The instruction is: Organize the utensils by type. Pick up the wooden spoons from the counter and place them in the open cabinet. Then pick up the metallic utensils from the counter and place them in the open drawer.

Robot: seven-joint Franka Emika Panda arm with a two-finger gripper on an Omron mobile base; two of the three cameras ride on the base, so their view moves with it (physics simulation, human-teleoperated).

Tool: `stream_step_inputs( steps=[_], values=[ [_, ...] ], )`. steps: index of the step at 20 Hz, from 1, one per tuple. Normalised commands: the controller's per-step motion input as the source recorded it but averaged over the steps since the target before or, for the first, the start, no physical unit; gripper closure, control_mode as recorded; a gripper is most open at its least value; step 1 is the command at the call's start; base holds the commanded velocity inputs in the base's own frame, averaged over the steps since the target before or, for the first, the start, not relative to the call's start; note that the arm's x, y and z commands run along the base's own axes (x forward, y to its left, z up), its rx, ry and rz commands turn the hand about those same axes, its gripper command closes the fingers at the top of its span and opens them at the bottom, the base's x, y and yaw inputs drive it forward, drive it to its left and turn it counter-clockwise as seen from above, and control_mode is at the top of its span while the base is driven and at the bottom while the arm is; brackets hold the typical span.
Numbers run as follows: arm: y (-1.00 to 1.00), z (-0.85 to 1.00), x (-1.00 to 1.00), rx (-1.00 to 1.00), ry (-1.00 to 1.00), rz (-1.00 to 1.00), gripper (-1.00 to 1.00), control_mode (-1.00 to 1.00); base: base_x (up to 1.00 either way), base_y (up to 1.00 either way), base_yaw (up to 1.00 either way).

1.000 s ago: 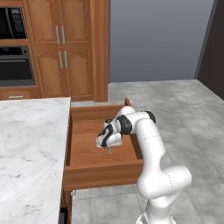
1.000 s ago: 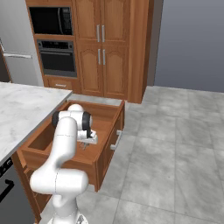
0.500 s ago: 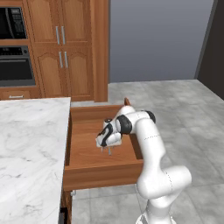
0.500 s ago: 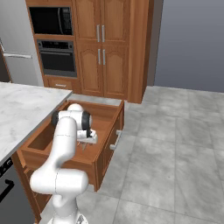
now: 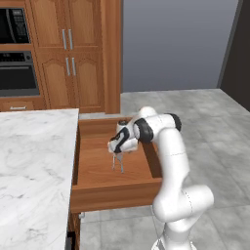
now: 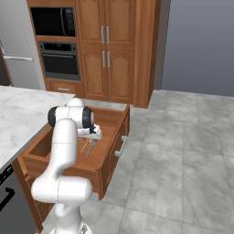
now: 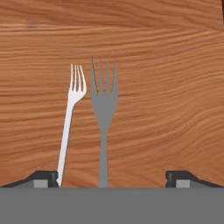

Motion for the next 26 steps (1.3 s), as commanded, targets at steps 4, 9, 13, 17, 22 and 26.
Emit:
stream_step_inputs(
  steps=[4, 9, 13, 17, 22, 26],
  values=[
    [-0.14, 1.00, -0.43, 0.00, -0.08, 0.00, -1.00, -1.00, 0.00, 0.00, 0.00],
    [-0.11, 1.00, -0.62, 0.00, -0.05, 0.00, -1.00, -1.00, 0.00, 0.00, 0.00],
    [-0.03, 1.00, -0.55, 0.03, -0.07, 0.00, -1.00, -1.00, 0.00, 0.00, 0.00],
    [0.00, 1.00, -0.57, 0.06, -0.06, 0.00, -1.00, -1.00, 0.00, 0.00, 0.00],
    [-0.04, 1.00, -0.60, 0.06, -0.08, 0.00, -1.00, -1.00, 0.00, 0.00, 0.00],
    [-0.06, 1.00, -0.59, 0.04, -0.07, 0.00, -1.00, -1.00, 0.00, 0.00, 0.00]
  ],
)
